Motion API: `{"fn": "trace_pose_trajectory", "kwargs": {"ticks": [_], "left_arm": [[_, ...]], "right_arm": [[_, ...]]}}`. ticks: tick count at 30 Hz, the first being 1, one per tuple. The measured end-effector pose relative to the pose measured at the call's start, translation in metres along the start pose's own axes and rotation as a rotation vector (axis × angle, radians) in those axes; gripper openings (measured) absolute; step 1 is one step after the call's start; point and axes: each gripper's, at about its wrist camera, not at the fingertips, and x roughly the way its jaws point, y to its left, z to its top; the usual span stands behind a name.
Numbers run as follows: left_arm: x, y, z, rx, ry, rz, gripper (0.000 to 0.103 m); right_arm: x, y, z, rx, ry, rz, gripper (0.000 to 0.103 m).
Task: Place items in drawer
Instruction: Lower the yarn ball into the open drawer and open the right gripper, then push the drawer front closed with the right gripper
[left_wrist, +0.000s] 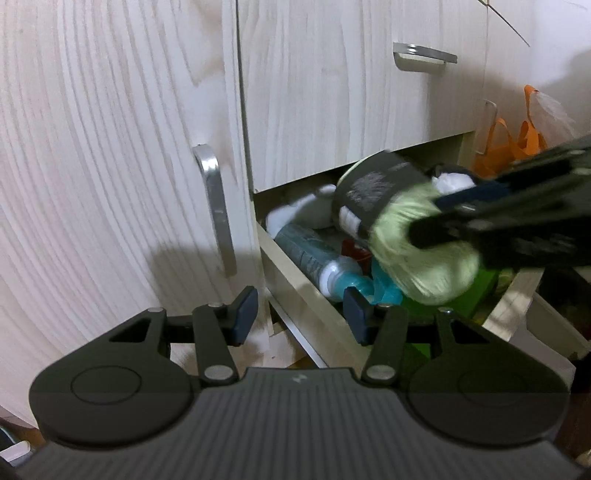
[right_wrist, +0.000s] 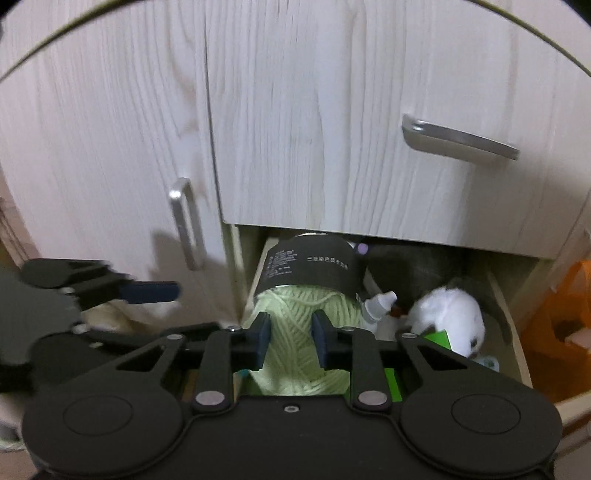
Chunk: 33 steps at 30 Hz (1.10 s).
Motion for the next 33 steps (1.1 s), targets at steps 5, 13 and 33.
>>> {"fn": "trace_pose_trajectory", "kwargs": {"ticks": [5,13,33], "left_arm": [[-0.005,0.002,0.002,-0.018,-0.031,0.036,0.052],[-0.010,-0.001,0.002,0.008,-0.026,-0.003,0.054],[-0.054,-0.068,-0.015,0.279,-0.093,-0.128,0.084]], "right_arm": [[0.050,-0.004,0.018,0.001,0.051,-0.063,0.028],[0.023,-0.022,0.009,0.120,-0.070,-0.096,0.044],[-0.087,0.020,-0.168,0.193,-0.417,-0.115,0.075]]}}
